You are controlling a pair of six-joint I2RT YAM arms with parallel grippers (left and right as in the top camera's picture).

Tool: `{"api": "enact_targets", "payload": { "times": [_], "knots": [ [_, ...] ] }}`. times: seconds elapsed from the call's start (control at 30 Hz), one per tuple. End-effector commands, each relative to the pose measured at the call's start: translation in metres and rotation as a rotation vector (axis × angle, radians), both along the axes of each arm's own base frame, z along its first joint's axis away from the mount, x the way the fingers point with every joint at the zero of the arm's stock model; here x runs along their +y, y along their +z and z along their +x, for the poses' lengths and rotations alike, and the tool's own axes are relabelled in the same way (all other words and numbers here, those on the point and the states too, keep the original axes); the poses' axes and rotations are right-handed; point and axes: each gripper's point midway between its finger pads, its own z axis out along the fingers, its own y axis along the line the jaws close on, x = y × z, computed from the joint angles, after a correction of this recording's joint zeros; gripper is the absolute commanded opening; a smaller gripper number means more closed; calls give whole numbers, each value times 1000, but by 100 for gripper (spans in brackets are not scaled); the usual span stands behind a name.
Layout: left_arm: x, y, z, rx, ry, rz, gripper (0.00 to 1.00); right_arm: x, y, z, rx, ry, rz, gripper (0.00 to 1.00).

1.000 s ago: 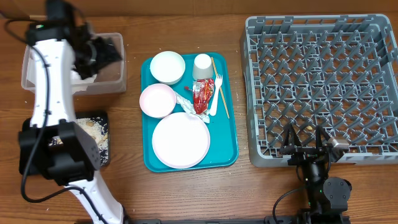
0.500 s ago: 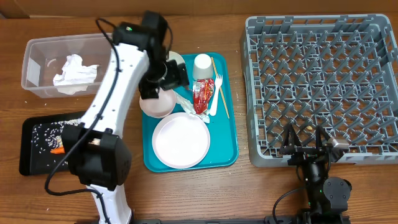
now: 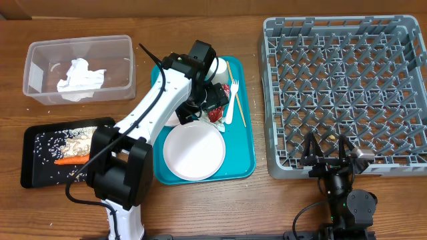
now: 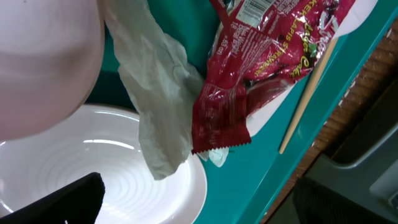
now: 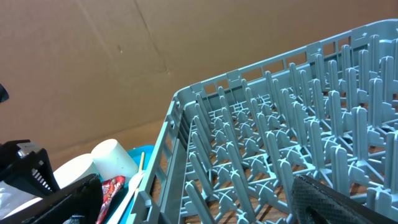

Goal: Sort waste into correct bins and load items into the dishwasher rack
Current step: 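Reach the left gripper back to the teal tray and grasp another napkin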

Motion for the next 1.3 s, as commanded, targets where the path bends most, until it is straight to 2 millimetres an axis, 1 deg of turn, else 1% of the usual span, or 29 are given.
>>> {"api": "enact_targets", "payload": {
  "times": [0.0, 0.07, 0.17, 0.27, 0.33, 0.37, 0.4, 0.5, 0.53, 0.83, 0.97, 1.03, 1.07, 1.2, 1.23, 1.27],
  "knots": [
    [7, 1, -1, -9, 59, 11, 98, -3, -1, 0, -5, -15, -7, 100],
    [8, -7, -5, 6, 80, 13, 95, -3, -1, 0, -6, -15, -7, 100],
    [10, -19, -10, 25, 104, 19, 93, -3, -1, 0, -5, -15, -7, 100],
    [11, -26, -10, 19, 105, 23, 91, -3, -1, 0, -5, -15, -7, 100],
    [11, -27, -9, 12, 105, 20, 88, -3, -1, 0, -6, -15, -7, 100],
    [11, -27, -8, 8, 105, 19, 85, -3, -1, 0, -6, -15, -7, 100],
    [10, -26, -7, 3, 105, 17, 77, -3, -1, 0, -6, -15, -7, 100],
    [11, -26, -5, -7, 107, 21, 48, -3, -1, 0, -6, -15, -7, 100],
    [12, -26, -4, -10, 108, 28, 46, -3, -1, 0, -5, -15, -7, 100],
    [18, -29, -8, -1, 110, 57, 46, -3, -1, 0, -6, -15, -7, 100],
    [24, -36, -11, 5, 112, 88, 32, -3, -1, 0, -5, -15, -7, 100],
    [28, -36, -9, -9, 103, 112, 19, -3, -1, 0, -5, -15, -7, 100],
    [29, -36, -9, -15, 96, 120, 17, -3, -1, 0, -5, -15, -7, 100],
    [29, -36, -8, -17, 90, 120, 16, -3, -1, 0, -5, -15, -7, 100],
    [28, -34, -7, -26, 66, 118, 7, -3, -1, 0, -5, -15, -7, 100],
    [26, -32, -5, -35, 43, 113, 4, -3, -1, 0, -5, -15, -7, 100]
  ]
}}
